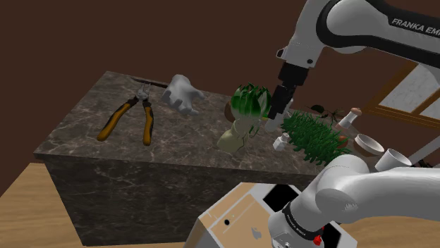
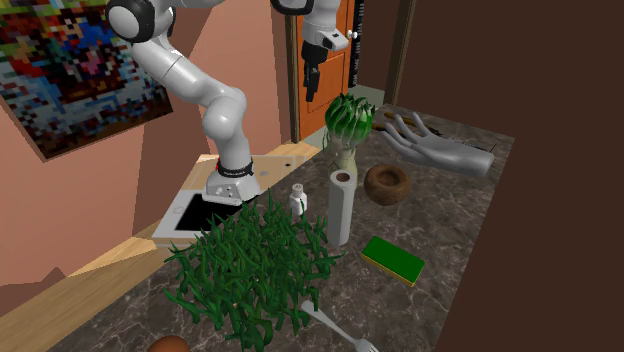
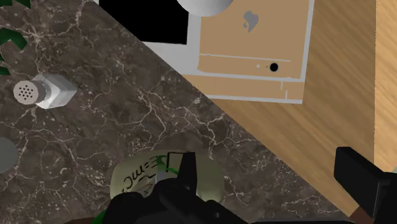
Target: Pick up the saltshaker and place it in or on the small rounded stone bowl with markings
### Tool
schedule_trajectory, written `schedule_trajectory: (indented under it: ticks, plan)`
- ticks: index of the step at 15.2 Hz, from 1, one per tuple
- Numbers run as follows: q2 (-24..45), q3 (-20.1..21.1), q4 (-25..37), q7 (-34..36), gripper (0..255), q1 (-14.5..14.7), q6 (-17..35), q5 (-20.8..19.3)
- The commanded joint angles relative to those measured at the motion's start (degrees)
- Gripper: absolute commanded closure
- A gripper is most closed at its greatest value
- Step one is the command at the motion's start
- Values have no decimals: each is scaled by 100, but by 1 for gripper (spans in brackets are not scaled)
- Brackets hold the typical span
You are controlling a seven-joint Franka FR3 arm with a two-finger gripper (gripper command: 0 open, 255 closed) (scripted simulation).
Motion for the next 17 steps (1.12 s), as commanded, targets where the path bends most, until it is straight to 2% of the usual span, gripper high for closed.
schedule_trajectory:
  ticks: [1, 9, 17]
  plan:
    - [0, 0, 0, 0, 0, 0, 0, 0]
    - [417, -931, -439, -988, 0, -429, 525, -773]
    - [1349, -1875, -466, -1951, 0, -818, 1226, -1452]
